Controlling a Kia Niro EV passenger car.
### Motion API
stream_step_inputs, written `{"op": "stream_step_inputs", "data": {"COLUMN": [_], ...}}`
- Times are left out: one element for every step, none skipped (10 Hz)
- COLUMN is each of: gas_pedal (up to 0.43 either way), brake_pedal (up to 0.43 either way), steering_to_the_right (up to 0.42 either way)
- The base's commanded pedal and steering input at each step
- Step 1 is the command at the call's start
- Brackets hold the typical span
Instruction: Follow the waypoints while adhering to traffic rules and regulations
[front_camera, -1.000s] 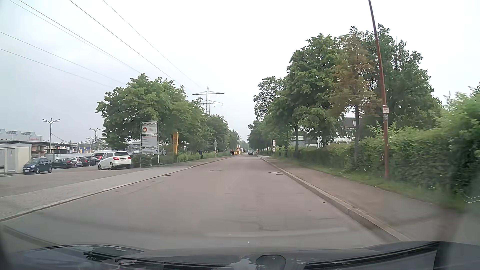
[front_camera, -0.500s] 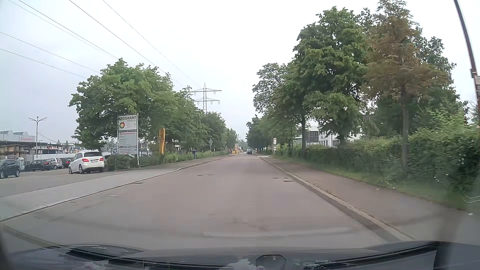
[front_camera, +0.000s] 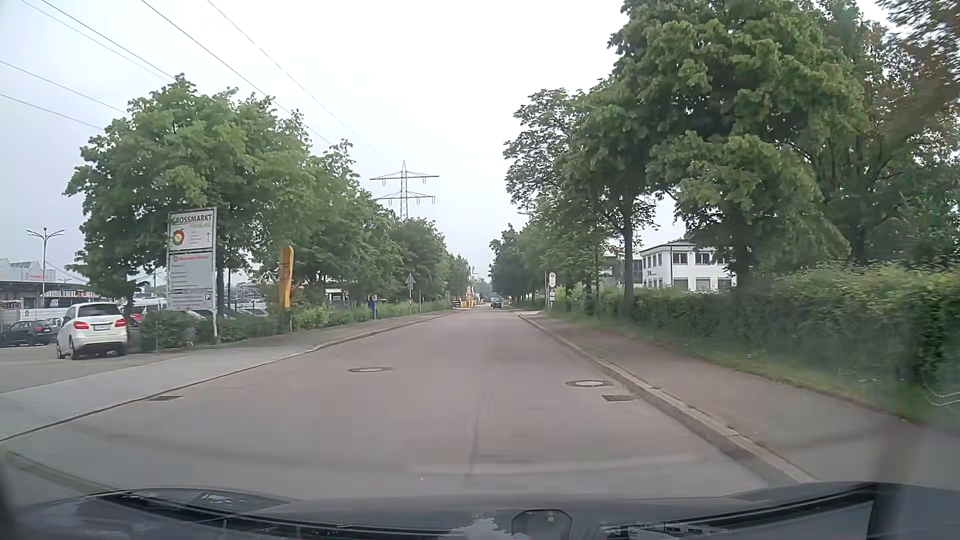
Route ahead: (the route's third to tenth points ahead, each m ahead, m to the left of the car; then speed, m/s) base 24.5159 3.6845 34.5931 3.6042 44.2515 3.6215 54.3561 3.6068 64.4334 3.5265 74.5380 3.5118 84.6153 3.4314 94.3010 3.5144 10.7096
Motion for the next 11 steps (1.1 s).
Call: {"op": "stream_step_inputs", "data": {"gas_pedal": [0.169, 0.169, 0.169, 0.169, 0.169, 0.157, 0.157, 0.157, 0.157, 0.130, 0.118], "brake_pedal": [0.000, 0.000, 0.000, 0.000, 0.000, 0.000, 0.000, 0.000, 0.000, 0.000, 0.000], "steering_to_the_right": [0.004, 0.002, 0.001, 0.000, 0.000, -0.001, -0.001, -0.001, -0.001, -0.002, -0.002]}}
